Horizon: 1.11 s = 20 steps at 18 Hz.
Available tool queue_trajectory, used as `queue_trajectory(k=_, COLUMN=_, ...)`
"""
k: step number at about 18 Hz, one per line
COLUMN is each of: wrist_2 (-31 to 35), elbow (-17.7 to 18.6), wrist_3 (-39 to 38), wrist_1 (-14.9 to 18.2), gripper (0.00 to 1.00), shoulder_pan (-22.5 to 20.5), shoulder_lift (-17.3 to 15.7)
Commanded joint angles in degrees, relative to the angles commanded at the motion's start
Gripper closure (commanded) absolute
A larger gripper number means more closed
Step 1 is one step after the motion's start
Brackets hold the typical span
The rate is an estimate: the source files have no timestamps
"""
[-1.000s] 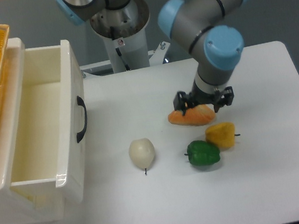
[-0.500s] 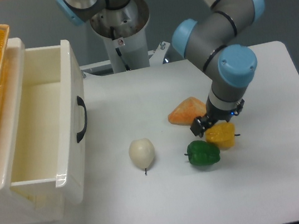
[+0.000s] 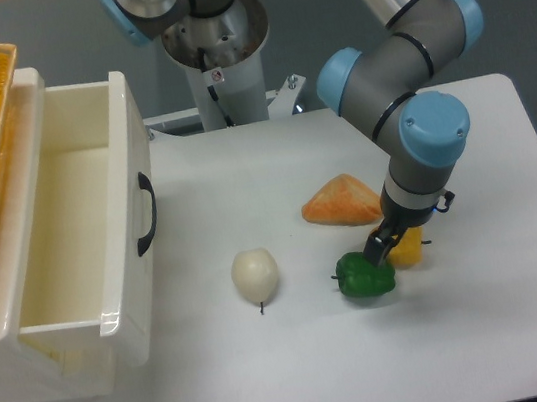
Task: Pick up the green chilies
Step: 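Lower the open gripper over the green bell pepper, then close the gripper around the green bell pepper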
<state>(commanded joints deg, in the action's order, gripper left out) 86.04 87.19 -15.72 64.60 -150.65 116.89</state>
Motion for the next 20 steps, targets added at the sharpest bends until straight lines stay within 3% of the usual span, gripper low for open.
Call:
queue_trajectory(k=5, wrist_2=0.17, elbow=0.00, wrist_3=-4.84, wrist_1=-1.23, gripper=0.00, shoulder_pan=2.02, shoulder_lift=2.20)
queue_trajectory(k=20, wrist_2=0.97, elbow=0.00, wrist_3=-6.52, wrist_1=-1.15, gripper=0.00, shoulder_pan=2.99, shoulder_lift=4.83)
